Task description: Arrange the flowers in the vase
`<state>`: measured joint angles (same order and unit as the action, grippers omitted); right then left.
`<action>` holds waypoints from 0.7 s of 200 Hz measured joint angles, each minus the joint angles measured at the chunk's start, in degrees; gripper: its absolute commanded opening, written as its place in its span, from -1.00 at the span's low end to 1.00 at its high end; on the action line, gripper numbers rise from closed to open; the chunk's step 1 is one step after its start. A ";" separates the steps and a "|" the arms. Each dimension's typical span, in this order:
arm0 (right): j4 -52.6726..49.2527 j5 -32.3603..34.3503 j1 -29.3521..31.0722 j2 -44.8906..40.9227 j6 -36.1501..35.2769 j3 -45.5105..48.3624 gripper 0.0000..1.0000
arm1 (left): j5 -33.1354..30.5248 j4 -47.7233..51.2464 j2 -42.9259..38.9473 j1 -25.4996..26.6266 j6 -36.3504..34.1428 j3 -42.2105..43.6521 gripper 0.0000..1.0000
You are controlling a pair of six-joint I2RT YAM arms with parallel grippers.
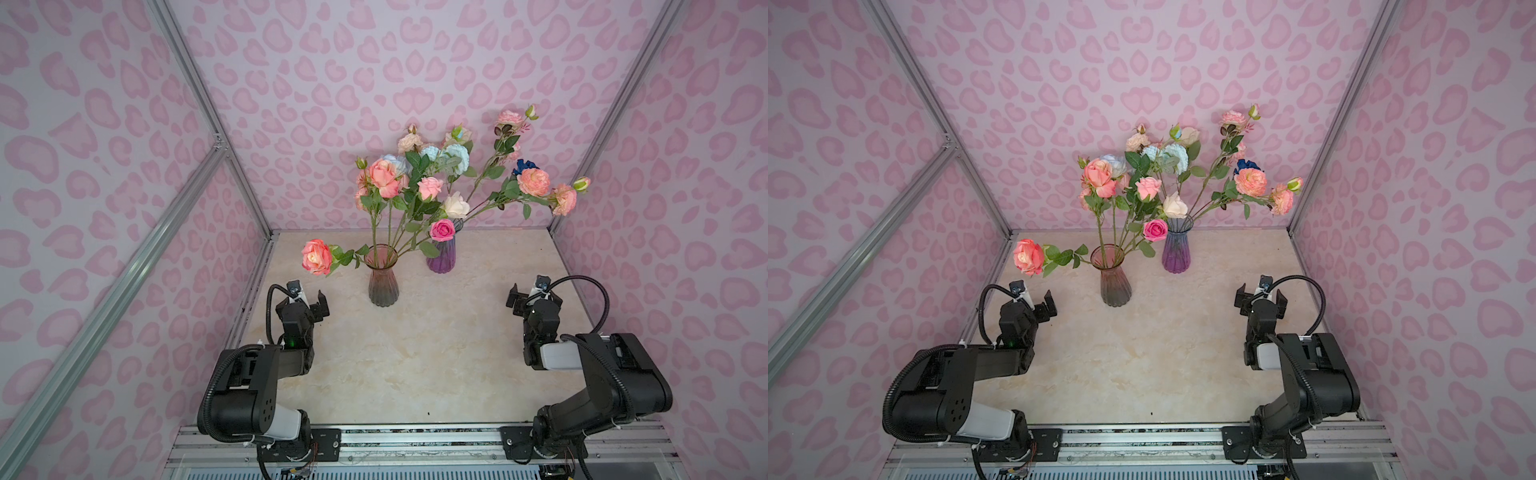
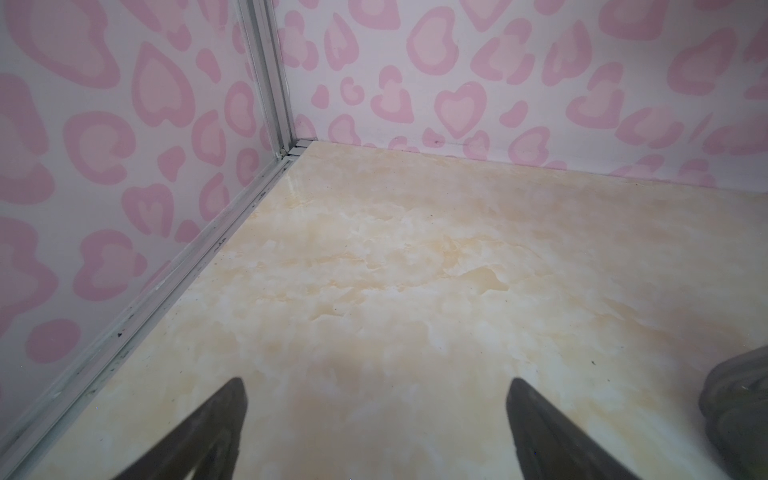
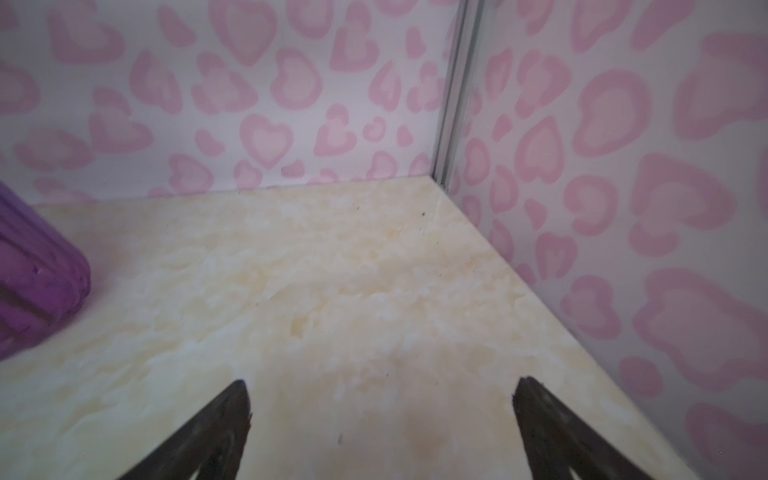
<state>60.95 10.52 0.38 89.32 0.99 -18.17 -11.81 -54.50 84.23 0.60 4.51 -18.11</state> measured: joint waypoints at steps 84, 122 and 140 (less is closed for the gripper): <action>-5.84 -2.69 0.22 -1.05 0.92 -1.60 1.00 | 0.00 0.00 0.00 -0.04 0.00 0.00 0.96; -6.64 -2.86 0.20 -1.05 0.92 -1.60 1.00 | 0.00 0.00 0.02 -0.07 0.00 0.00 0.96; -6.84 -3.06 0.20 -1.05 0.92 -1.60 1.00 | 0.00 0.04 0.24 -0.07 -0.02 -0.28 0.96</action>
<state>54.11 7.46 0.58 88.27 1.91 -19.77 -11.81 -54.46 84.47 0.54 4.49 -18.39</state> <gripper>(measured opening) 0.999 0.982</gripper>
